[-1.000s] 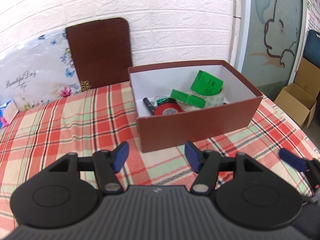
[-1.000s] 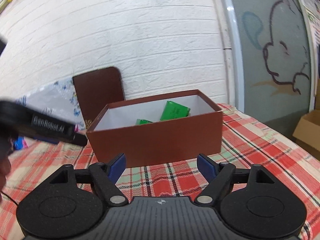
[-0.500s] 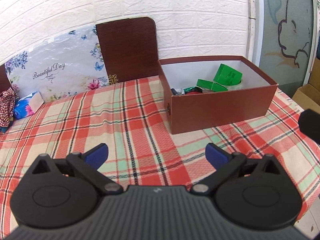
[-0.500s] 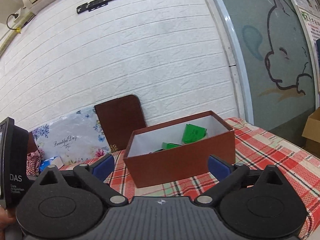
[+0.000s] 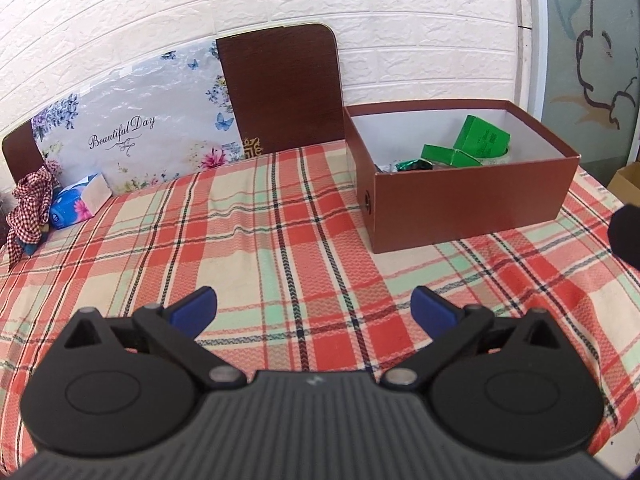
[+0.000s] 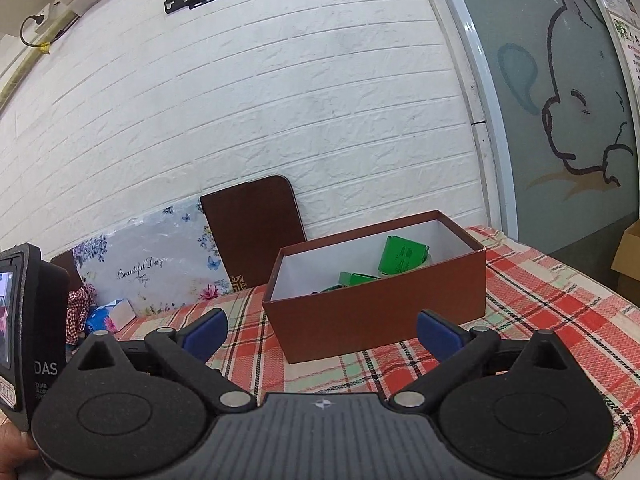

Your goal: Organize objects

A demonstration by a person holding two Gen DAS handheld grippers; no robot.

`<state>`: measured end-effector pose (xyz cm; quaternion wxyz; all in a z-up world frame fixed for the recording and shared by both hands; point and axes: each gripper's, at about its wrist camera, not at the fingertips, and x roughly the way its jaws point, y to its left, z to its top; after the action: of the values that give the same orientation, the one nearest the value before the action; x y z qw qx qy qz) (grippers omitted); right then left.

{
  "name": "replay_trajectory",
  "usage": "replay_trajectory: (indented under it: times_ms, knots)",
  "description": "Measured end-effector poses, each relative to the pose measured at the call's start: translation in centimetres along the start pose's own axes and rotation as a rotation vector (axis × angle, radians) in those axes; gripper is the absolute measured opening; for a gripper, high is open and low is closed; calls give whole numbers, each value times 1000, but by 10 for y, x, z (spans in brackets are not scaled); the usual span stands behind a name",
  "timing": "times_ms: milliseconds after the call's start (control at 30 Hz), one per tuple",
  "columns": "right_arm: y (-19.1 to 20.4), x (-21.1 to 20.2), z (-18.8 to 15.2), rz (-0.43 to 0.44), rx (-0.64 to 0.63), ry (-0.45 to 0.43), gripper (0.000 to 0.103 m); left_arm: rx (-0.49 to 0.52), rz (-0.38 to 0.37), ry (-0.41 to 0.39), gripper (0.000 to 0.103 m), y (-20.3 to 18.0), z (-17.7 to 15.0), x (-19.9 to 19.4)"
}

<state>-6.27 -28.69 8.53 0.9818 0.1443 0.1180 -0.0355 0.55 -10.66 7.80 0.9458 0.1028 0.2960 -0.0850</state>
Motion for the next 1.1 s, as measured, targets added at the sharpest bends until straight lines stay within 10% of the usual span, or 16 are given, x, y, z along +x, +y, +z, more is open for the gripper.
replay_trajectory:
  times_ms: [1100]
  knots:
    - [1, 5, -10, -14, 23, 36, 102, 69, 29, 97, 103, -11, -12, 11]
